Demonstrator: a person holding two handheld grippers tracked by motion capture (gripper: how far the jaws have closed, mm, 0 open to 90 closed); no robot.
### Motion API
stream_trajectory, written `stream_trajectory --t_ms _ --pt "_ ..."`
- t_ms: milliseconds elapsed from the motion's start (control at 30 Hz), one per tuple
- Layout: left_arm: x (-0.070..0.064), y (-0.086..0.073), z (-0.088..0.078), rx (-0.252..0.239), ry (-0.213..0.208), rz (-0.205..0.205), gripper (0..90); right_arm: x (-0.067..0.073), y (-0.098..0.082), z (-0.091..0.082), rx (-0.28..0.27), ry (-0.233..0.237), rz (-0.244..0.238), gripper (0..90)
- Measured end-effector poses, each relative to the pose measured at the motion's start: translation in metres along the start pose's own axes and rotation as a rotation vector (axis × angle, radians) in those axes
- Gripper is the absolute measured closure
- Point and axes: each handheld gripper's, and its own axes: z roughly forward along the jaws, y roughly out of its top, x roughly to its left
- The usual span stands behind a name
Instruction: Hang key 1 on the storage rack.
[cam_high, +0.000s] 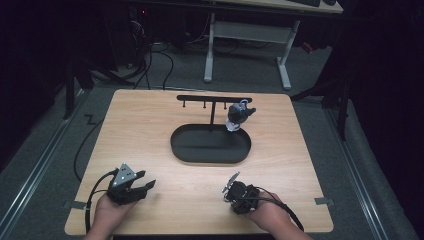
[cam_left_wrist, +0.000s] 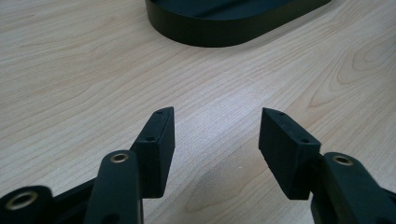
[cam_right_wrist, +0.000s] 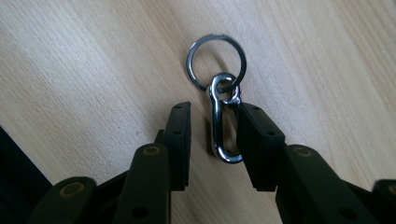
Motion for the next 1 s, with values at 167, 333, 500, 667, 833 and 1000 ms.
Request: stream_trajectory --t_ms 167,333,500,667,833,1000 --pt "0.0 0.0 0.0 -0.002 -0.003 -0.002 46.3 -0.005 0.008 -0.006 -0.018 -0.003 0.014 59.8" --pt "0.001 0.0 0.0 0.0 -0.002 0.0 46.3 -0.009 0.018 -0.002 -0.002 0.036 0.01 54.0" --pt "0.001 0.0 -0.001 -0.002 -0.001 -0.004 46.3 -0.012 0.025 0.008 0.024 0.077 0.01 47.7" --pt "0.003 -0.001 -0.002 -0.001 -0.002 -0.008 46.3 -0.013 0.03 0.012 0.025 0.097 0.0 59.6" --pt "0.002 -0.001 -0.001 -0.001 -0.003 -0.008 46.3 -0.012 0.027 0.007 0.035 0.088 -0.011 67.7" --pt "0.002 0.0 0.0 -0.001 -0.005 -0.005 46.3 -0.014 0.021 0.001 0.04 0.092 -0.008 76.3"
